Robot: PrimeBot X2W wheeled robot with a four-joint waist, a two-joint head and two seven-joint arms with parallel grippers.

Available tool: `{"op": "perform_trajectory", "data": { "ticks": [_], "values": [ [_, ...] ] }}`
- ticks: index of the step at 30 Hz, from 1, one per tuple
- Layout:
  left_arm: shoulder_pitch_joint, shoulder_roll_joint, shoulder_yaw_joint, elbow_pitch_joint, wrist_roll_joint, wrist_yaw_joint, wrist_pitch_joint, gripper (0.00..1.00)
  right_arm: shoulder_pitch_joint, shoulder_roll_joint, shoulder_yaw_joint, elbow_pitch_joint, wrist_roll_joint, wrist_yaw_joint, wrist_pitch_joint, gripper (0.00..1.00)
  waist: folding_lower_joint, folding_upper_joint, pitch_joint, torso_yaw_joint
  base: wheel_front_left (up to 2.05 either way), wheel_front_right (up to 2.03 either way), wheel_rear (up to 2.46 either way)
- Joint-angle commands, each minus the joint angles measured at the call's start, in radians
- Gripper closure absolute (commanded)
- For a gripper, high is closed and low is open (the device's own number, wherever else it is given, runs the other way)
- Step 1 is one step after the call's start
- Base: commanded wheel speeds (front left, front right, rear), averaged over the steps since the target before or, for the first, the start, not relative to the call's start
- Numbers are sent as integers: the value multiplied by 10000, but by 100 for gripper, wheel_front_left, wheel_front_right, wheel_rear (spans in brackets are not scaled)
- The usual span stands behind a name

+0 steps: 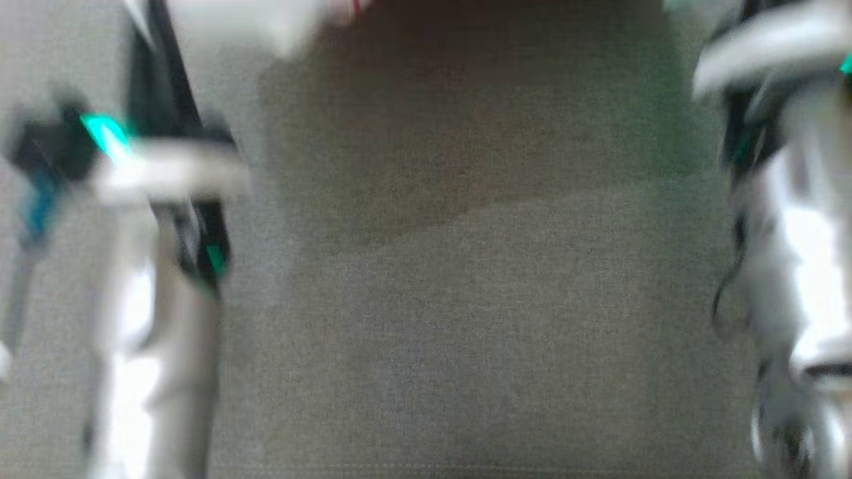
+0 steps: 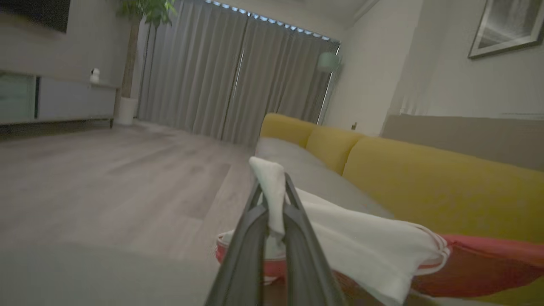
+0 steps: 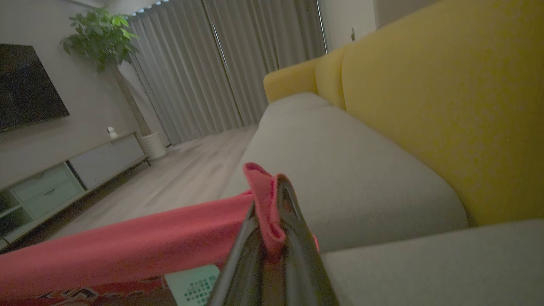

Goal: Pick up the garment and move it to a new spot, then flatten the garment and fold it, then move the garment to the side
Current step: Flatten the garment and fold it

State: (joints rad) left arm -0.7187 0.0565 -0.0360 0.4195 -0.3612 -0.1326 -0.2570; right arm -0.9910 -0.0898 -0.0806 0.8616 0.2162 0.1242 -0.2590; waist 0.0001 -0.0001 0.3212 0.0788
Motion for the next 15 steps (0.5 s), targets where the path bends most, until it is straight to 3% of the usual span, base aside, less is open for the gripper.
{"op": "perform_trajectory", "data": {
  "ticks": [1, 8, 15],
  "values": [
    [204, 290, 292, -301, -151, 24, -48, 100, 192, 27, 207, -202, 223, 65, -27, 100, -1, 1, -122, 8, 0, 0, 0],
    [3337, -35, 25, 32, -702, 21, -48, 100, 3126, -51, 1293, 267, 1711, 65, -25, 100, -1, 1, -997, -30, 0, 0, 0],
    [5460, -59, -295, -23, -1063, 20, -48, 100, 5387, -227, 1984, -208, 2925, 65, -23, 100, -1, 1, -2264, -80, 0, 0, 0]
  ]
}}
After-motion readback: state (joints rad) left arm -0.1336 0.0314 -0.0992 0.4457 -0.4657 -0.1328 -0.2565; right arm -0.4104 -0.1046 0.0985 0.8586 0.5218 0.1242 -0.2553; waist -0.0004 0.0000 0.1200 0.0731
